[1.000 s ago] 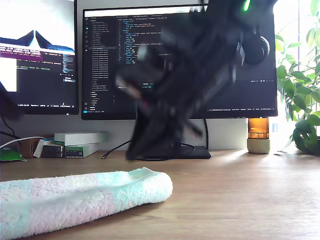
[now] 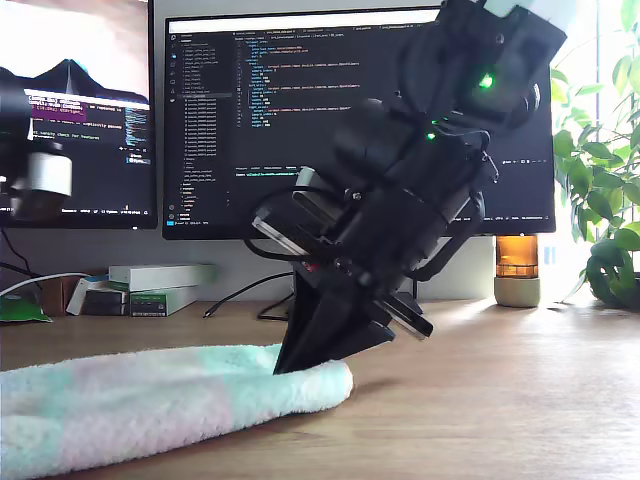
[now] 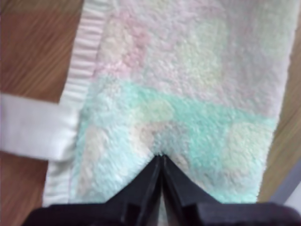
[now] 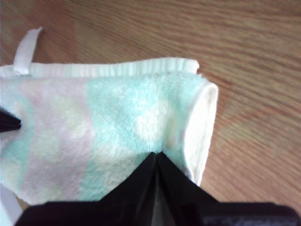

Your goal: Fold the tea towel to a neat square and place it to the right

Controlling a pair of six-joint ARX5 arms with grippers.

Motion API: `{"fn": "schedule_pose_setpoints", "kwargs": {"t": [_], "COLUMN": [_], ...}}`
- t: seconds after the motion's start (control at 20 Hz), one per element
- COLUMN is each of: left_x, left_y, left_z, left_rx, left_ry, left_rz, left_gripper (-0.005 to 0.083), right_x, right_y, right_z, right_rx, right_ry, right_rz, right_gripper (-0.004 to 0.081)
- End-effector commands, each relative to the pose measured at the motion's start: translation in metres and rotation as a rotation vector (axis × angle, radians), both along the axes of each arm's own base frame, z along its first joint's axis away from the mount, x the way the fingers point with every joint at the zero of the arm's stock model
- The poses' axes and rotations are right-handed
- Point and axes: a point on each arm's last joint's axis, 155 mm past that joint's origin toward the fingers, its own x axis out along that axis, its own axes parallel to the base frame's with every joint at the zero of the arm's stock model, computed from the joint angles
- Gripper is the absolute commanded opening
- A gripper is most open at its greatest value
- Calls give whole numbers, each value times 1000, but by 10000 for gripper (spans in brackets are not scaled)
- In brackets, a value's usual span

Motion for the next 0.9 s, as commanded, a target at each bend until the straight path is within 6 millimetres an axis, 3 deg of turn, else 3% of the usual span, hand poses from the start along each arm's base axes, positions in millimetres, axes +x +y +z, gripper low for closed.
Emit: {"fn": "schedule_pose_setpoints", "kwargs": {"t": [0.0, 0.2, 0.4, 0.65, 0.85], "left_x": [-13, -19, -27, -26, -17], "left_y": [0, -13, -30, -61, -88], "left_z": [-19, -20, -17, -5, 5], "left_rx": [30, 14, -30, -159, -242], "left_ry": [56, 68, 84, 100, 64], "left_rz": [-22, -44, -68, -33, -8], "left_gripper": [-24, -24, -24, -24, -24], "right_x": [-6, 8, 39, 86, 93], "right_y": [-5, -7, -11, -13, -10], "right_z": [-20, -26, -22, 5, 5], "right_rx": [-41, -66, -79, -129, -134], "right_ry": [17, -71, -184, -382, -405], "right_rz": [23, 53, 66, 95, 107], "right_gripper": [-12, -12, -12, -12, -12]}}
